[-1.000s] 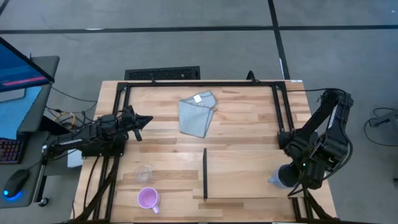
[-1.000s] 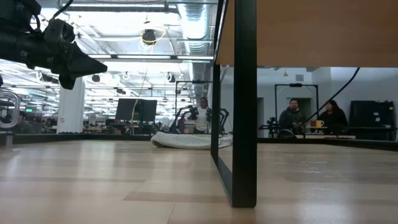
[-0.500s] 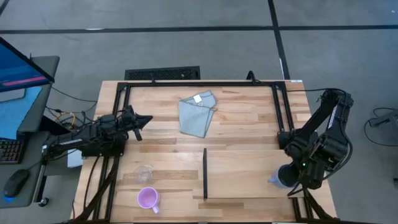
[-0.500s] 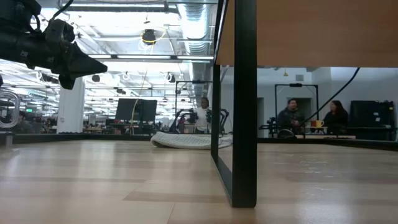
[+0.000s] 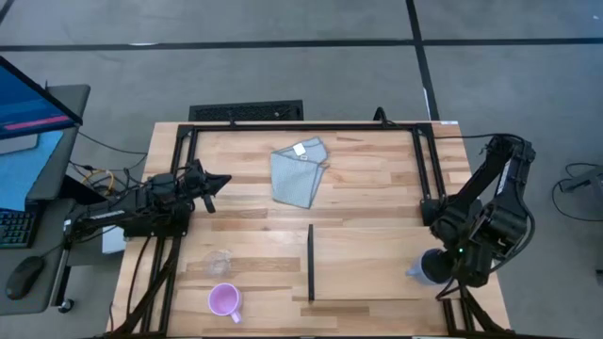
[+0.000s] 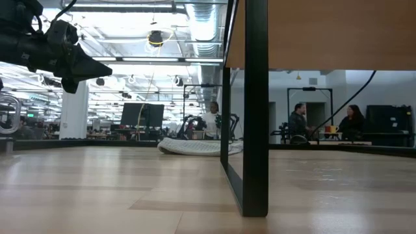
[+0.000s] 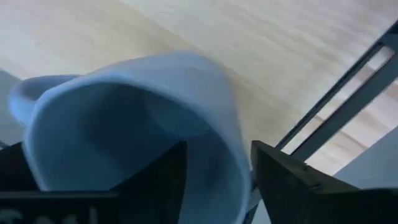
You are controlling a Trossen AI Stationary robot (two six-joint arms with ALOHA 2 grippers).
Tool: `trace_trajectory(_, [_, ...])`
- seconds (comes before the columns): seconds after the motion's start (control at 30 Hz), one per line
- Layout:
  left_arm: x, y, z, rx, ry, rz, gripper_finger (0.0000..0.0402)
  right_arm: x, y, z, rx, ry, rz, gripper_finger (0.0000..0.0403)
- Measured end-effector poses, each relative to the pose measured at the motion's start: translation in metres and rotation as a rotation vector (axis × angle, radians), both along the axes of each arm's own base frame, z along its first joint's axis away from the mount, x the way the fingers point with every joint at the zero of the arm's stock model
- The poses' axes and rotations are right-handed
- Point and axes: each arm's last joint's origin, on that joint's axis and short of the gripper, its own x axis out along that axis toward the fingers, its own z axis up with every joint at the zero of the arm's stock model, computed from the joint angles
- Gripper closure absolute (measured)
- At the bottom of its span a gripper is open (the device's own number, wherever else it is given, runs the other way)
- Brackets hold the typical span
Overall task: Stack small to large cups/mugs on shelf
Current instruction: Put the blue mug on the shelf, then put the pink mug on the shelf
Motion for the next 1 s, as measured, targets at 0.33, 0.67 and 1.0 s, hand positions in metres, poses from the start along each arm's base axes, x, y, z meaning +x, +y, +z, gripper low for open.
trace_trajectory(0.33, [0.0,0.0,0.0,0.0,0.0,0.0,0.0401,0.001,0.001,0.001,0.015,-0.008,0.001,0.0178])
trace_trajectory(0.67, [0.0,0.0,0.0,0.0,0.0,0.0,0.0401,0.0,-0.014,0.032,0.026,-0.032,0.018,0.0193])
trace_trajectory(1.0, [0.0,0.0,0.0,0.001,0.001,0.0,0.0401,0.015,-0.036,0.058,0.06,-0.187,0.08,0.0206])
